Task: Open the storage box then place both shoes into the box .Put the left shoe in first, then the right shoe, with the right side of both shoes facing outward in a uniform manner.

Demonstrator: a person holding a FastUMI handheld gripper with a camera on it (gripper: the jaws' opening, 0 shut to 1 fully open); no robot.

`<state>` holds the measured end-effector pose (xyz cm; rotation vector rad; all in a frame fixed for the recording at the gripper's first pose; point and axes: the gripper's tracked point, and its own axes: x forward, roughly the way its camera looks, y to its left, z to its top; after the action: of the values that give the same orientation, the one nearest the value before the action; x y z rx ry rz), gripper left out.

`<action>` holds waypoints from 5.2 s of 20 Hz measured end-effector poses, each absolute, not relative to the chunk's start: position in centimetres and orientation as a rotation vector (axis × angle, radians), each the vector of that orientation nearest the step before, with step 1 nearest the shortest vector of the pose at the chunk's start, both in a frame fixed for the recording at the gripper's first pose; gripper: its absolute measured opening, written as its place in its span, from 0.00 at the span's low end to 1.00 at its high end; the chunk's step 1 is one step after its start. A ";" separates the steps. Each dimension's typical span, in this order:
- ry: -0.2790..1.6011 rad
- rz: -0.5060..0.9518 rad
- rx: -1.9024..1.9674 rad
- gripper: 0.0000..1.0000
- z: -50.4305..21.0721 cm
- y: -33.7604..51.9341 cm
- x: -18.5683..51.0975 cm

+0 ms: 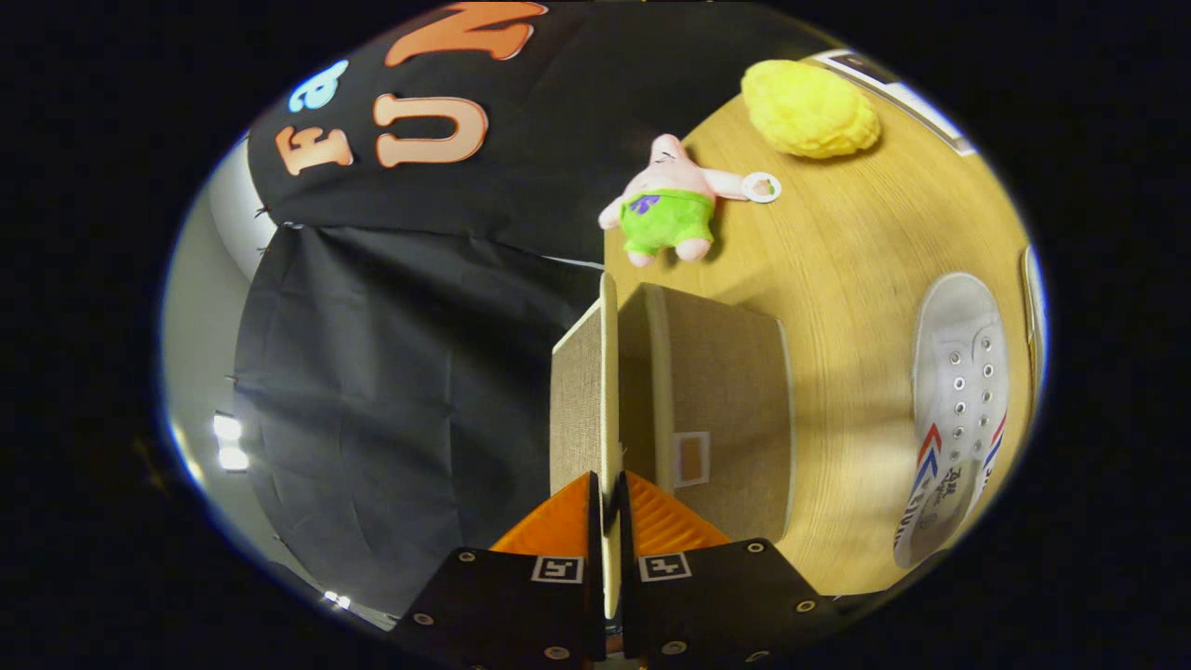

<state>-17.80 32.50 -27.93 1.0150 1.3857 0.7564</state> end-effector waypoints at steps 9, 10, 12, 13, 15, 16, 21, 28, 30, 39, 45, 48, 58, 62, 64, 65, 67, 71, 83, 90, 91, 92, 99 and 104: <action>1.199 0.894 1.018 0.05 -16.7 39.5 -13.8; 1.192 0.904 0.996 0.05 -16.3 40.7 -13.8; 1.211 0.915 0.988 0.07 -16.0 43.5 -14.1; 1.217 0.916 1.005 0.07 -15.8 44.9 -14.1; 1.223 0.906 1.031 0.07 -15.7 47.2 -14.3; 1.236 0.895 1.033 0.07 -15.7 48.4 -14.4; 1.222 0.880 0.974 0.42 -15.3 52.1 -15.5; 1.108 0.811 0.842 0.85 -16.0 46.3 -13.9; 1.079 0.741 0.735 0.89 -18.5 42.5 -13.4; 1.056 0.405 0.350 0.96 -29.9 24.9 -12.6; 1.228 0.282 0.234 0.93 -40.4 15.8 -20.3; 1.268 0.260 0.188 0.89 -43.7 13.8 -22.0; 1.287 0.348 0.095 0.64 -50.3 13.4 -22.4; 1.312 0.375 0.234 0.51 -50.8 14.1 -22.7; 1.326 0.378 0.351 0.46 -50.7 15.0 -23.0; 1.341 0.352 0.426 0.32 -50.5 15.4 -23.1; 1.335 0.278 0.500 0.12 -50.7 15.2 -23.0; 1.374 0.261 0.569 0.05 -49.8 16.0 -23.6; 1.229 0.323 0.707 0.05 -40.6 19.1 -18.9; 1.069 0.458 0.666 0.05 -31.0 23.1 -14.6; 1.052 0.487 0.666 0.05 -30.0 24.2 -14.0; 1.037 0.515 0.666 0.04 -29.2 25.5 -13.5; 1.026 0.707 0.601 0.05 -27.4 35.4 -13.6; 1.077 0.768 0.484 0.05 -30.2 40.1 -15.4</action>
<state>-15.38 40.09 -30.16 0.4837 1.0769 0.7680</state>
